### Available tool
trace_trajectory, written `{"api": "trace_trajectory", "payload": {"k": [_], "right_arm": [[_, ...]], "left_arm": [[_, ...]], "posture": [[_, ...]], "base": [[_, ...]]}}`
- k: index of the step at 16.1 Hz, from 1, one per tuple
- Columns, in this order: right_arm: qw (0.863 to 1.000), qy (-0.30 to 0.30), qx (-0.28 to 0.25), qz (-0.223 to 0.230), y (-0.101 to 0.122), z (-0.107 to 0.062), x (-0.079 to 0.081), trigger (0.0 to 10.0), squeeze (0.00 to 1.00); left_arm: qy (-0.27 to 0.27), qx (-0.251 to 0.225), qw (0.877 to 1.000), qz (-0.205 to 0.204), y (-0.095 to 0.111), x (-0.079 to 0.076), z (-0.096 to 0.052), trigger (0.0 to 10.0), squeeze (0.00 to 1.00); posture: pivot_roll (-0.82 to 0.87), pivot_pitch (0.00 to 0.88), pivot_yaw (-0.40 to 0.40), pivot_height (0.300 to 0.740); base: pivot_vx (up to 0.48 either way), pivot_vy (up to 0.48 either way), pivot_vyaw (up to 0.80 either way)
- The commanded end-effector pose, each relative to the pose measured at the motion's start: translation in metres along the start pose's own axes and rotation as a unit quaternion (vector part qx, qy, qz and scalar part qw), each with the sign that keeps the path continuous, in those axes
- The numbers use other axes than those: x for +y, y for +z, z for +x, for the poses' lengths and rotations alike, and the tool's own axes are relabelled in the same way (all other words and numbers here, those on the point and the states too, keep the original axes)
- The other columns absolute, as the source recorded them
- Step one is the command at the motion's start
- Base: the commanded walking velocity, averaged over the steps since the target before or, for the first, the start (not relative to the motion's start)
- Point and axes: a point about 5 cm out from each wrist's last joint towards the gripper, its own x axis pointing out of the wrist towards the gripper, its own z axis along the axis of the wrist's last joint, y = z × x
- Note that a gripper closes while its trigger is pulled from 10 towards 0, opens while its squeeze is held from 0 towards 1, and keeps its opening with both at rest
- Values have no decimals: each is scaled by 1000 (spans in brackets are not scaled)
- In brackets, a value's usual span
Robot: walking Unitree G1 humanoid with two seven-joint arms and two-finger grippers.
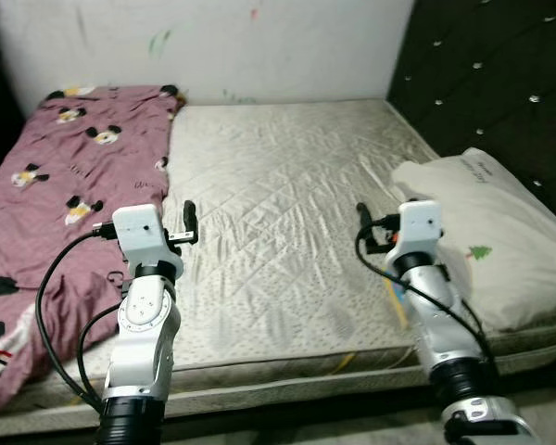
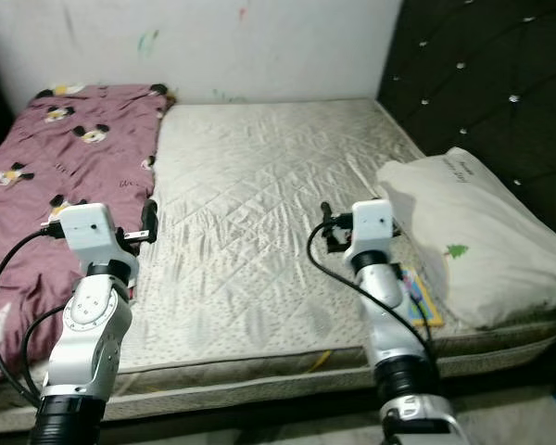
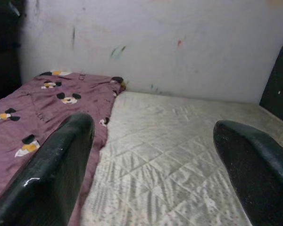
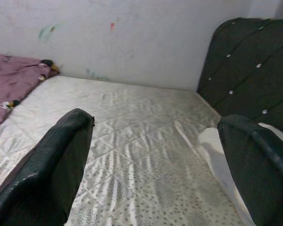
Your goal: Clean up the room
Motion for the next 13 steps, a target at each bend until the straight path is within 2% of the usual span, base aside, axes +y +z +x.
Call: {"api": "trace_trajectory", "payload": {"k": [1,11,12,13], "right_arm": [[1000,14,-16,3,8,5,9,10000,0],[1000,11,-13,1,8,7,6,10000,0],[1000,11,-13,0,8,7,6,10000,0],[1000,11,-14,0,8,7,6,10000,0]], "left_arm": [[6,-2,1000,8,2,7,2,10000,0],[-1,-5,1000,-1,4,4,3,10000,0],[-8,-14,1000,3,6,2,2,10000,0],[-20,-20,1000,-9,7,0,1,10000,0]], "posture": [[13,0,-18,740],[5,0,-16,740],[4,0,-17,740],[4,0,-17,740]], "base": [[0,480,0],[0,475,0],[0,0,0],[0,0,0]]}}
